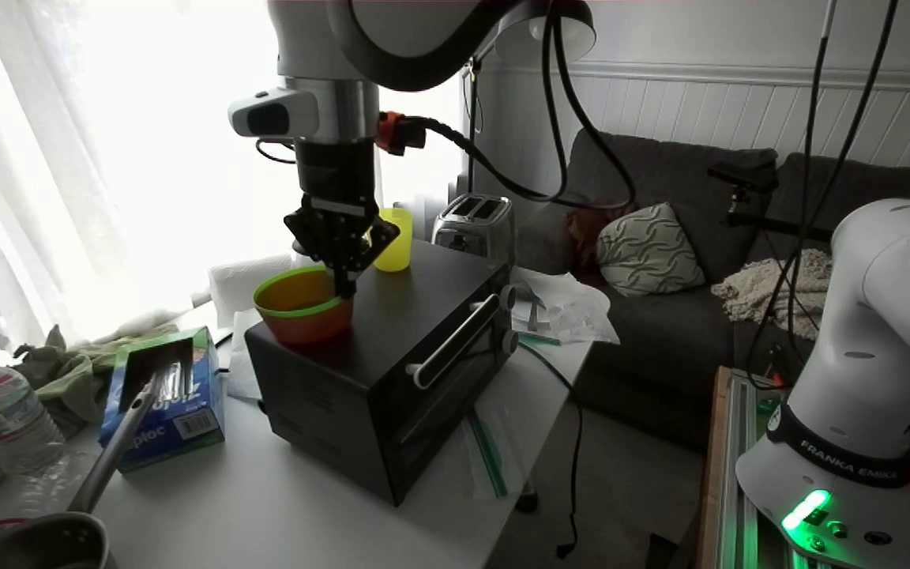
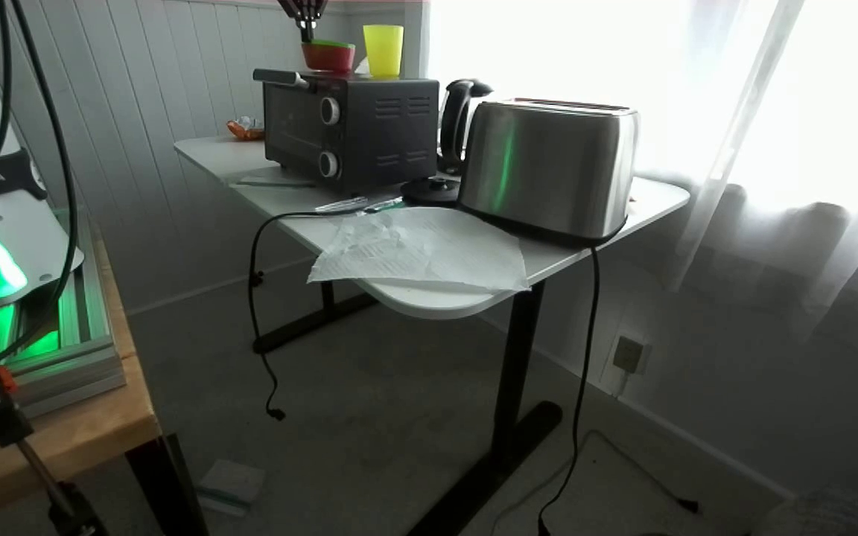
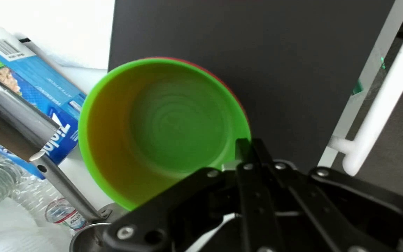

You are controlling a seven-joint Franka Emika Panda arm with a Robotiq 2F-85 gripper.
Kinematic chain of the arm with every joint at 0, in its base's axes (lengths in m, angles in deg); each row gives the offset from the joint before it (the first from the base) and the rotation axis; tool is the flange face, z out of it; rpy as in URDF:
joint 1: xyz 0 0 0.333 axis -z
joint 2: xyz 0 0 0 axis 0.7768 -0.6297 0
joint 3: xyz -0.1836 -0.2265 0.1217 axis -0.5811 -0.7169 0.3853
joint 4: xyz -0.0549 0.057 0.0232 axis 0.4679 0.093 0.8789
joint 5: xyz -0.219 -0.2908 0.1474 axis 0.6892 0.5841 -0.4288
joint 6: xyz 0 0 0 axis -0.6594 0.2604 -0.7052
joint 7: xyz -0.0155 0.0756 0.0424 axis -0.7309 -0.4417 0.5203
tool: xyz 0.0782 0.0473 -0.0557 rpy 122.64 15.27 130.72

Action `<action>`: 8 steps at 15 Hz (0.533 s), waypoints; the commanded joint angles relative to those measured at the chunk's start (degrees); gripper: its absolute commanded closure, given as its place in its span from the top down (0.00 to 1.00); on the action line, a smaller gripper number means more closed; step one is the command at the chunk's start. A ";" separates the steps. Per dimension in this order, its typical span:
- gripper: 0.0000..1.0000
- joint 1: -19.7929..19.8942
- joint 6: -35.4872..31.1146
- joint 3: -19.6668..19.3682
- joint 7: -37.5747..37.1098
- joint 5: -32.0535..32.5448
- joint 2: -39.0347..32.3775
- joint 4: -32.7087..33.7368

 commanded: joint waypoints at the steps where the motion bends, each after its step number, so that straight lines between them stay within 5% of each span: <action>1: 0.01 0.00 -2.11 0.10 0.17 -1.69 0.54 -0.03; 8: 0.01 0.18 -4.96 -0.23 -2.43 -1.02 1.17 -1.50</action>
